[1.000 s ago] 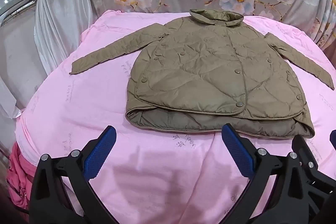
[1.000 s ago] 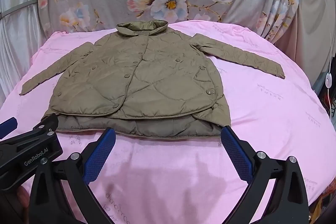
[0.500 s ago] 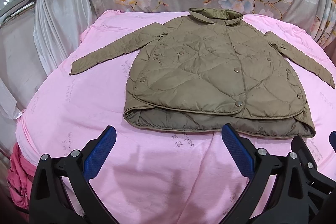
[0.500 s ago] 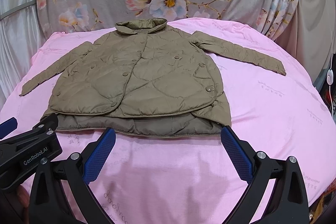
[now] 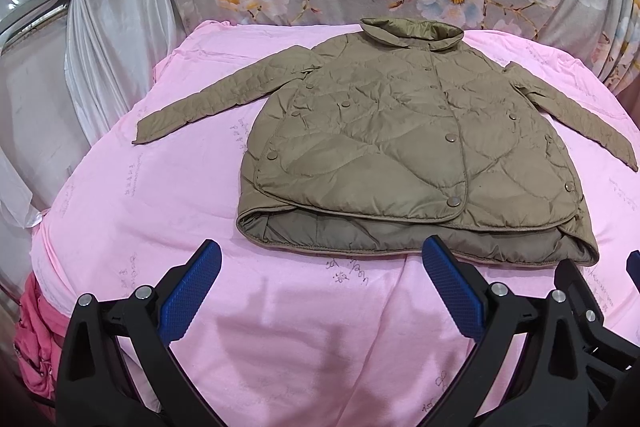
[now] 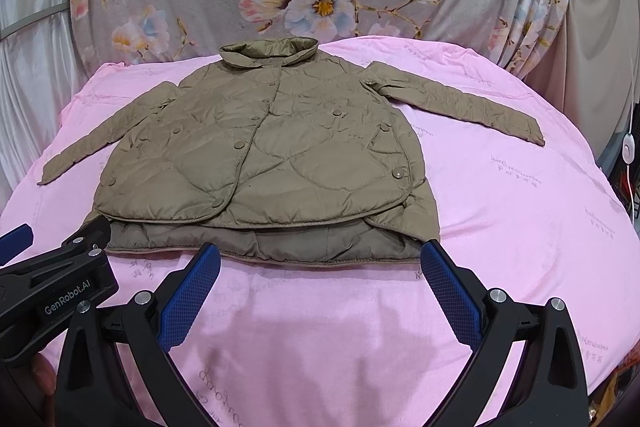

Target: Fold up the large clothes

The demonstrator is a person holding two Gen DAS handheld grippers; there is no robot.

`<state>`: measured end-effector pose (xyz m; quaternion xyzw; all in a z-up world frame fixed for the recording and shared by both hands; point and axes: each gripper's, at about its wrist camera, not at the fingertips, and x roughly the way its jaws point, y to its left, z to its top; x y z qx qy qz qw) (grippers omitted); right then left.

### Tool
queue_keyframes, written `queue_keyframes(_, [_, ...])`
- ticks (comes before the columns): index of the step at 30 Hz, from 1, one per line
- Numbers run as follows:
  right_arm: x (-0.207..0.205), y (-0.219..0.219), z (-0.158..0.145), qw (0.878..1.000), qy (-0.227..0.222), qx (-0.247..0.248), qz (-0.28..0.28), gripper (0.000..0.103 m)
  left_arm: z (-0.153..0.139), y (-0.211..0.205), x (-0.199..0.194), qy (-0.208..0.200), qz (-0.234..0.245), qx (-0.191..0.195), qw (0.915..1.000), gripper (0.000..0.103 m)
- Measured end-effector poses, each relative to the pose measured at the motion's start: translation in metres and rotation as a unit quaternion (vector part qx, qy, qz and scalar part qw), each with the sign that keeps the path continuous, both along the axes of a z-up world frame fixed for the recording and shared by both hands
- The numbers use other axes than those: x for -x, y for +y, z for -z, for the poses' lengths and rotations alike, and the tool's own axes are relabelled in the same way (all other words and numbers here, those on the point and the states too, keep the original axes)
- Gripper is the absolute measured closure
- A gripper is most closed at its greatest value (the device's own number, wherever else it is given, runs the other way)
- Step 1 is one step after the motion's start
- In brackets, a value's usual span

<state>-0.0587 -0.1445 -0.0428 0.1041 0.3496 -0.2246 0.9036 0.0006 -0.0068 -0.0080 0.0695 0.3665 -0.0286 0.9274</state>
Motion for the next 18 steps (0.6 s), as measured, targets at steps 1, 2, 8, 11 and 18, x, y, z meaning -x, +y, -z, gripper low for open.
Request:
queue_keyframes(1, [0.0001,-0.0008,-0.0005,1.0,0.0,0.0,0.0,0.005,0.0,0.0001,0.0,0.0,0.0,0.0,1.0,0.005])
queue_keyframes(2, [0.0001,-0.0004,-0.0014,1.0,0.0,0.0,0.0,0.005,-0.0001,0.0,0.0,0.0,0.0,0.0,1.0,0.005])
queue_keyframes(8, [0.0003,-0.0002,-0.0013,1.0,0.0,0.0,0.0,0.005,-0.0027,0.0003,-0.0009,0.001,-0.001,0.0,1.0,0.005])
queue_keyframes(11, [0.0005,-0.0001,-0.0011,1.0,0.0,0.0,0.0,0.005,-0.0026,0.0002,-0.0008,0.0,0.0,0.0,1.0,0.005])
queue_keyframes(18, [0.0009,-0.0002,0.0002,1.0,0.0,0.0,0.0,0.005,-0.006,0.0031,-0.0005,0.001,-0.001,0.002,1.0,0.005])
